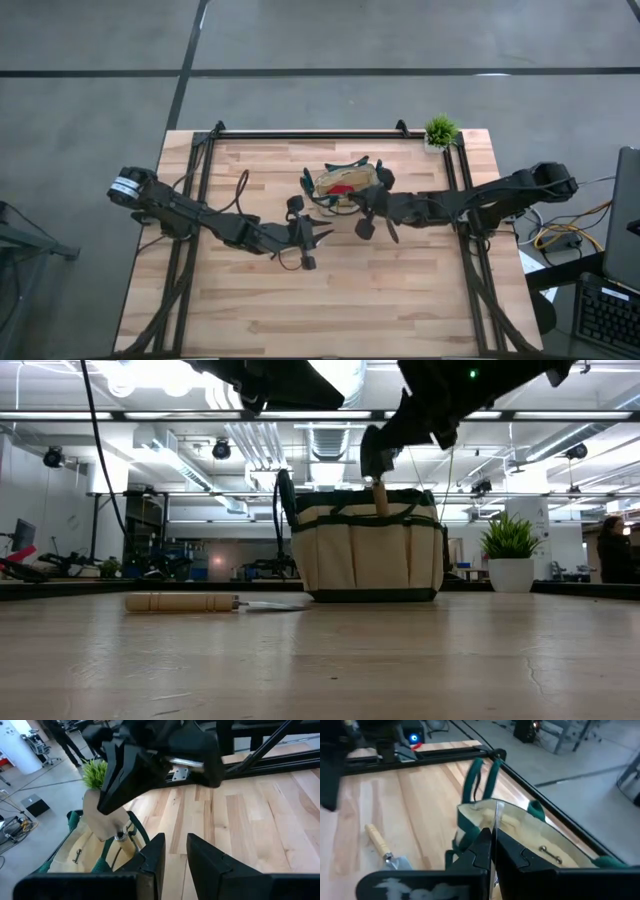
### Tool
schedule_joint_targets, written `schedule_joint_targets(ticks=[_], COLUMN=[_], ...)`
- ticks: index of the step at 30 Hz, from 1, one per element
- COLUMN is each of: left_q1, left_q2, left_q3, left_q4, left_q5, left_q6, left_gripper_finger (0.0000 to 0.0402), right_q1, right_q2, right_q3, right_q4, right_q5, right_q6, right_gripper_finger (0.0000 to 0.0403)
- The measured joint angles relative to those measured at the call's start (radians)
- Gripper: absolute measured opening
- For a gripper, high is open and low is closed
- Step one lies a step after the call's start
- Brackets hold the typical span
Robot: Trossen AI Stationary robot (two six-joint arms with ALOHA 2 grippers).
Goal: Pick & Place Garden tools in Gardening bag
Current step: Put the brown trowel into the brown bag
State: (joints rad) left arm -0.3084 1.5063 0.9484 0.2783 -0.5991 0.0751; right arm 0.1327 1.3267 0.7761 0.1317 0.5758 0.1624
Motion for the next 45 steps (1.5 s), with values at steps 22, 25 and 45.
schedule_joint_targets(ticks=[22,25,45], left_q1=[0.001,0.004,0.065], left_q2=[0.0,0.0,0.0], left_q3=[-0.004,-0.004,-0.005], left_q4=[-0.054,-0.082,-0.523], left_q5=[0.005,0.005,0.052], left_q6=[-0.048,-0.072,-0.366], left_gripper_finger=[0.0083,0.0083,0.0092], right_q1=[-0.018,-0.018,0.036], right_q2=[0.074,0.053,-0.026], right_q3=[-0.061,-0.061,-0.004], right_q4=[0.01,-0.004,-0.013], right_q5=[0.002,-0.013,-0.038], right_q6=[0.106,0.097,0.078], right_gripper_finger=[0.0009,0.0015,0.0188])
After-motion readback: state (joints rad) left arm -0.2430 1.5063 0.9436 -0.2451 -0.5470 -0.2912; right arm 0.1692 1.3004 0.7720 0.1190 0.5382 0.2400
